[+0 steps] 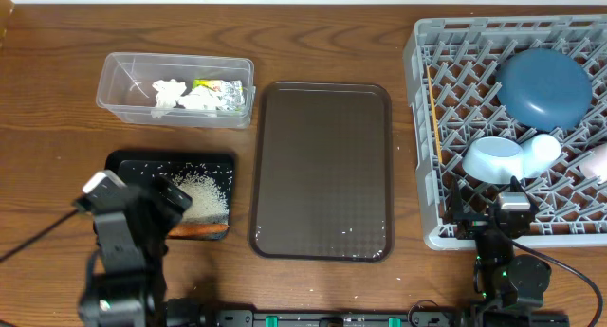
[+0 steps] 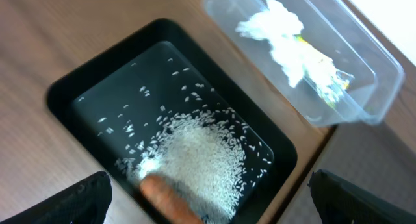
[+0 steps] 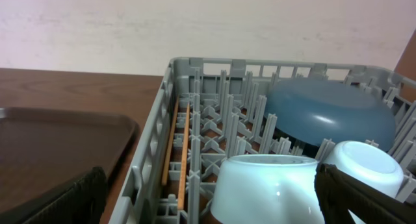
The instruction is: Sort waste into correct bins and load items into the dishwasher rack
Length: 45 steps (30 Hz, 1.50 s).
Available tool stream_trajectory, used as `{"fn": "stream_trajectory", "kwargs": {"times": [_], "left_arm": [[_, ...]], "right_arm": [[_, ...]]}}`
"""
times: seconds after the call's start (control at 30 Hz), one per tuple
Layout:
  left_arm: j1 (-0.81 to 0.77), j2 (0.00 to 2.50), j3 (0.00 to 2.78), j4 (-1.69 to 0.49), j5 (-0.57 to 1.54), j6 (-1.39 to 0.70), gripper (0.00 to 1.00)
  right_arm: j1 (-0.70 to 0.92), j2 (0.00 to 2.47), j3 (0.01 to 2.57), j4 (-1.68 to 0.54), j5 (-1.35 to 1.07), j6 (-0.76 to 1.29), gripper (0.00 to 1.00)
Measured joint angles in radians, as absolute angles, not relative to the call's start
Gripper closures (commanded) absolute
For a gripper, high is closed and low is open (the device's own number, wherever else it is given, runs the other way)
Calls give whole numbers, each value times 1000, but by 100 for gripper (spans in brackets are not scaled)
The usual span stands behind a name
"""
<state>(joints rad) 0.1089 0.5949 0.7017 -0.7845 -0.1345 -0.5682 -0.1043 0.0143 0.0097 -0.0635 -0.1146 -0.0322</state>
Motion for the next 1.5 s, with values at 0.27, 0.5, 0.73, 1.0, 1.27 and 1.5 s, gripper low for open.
{"fn": "stream_trajectory", "kwargs": {"times": [0.27, 0.5, 0.73, 1.0, 1.27, 1.5], "left_arm": [[44, 327, 399, -575, -126, -495, 0], [44, 173, 190, -247, -42, -482, 0], [43, 88, 22, -22, 12, -474, 0], [25, 13, 19, -26, 20, -436, 0], [-34, 12, 19, -28, 23, -329, 0], [-36, 12, 19, -28, 20, -229, 0]], "right_arm": [[-104, 14, 10, -64, -115, -32, 1], [-104, 14, 10, -64, -115, -32, 1], [-104, 14, 10, -64, -115, -32, 1], [-104, 12, 9, -63, -115, -32, 1], [-104, 12, 9, -63, -115, -32, 1], [-104, 12, 9, -63, -115, -32, 1]]}}
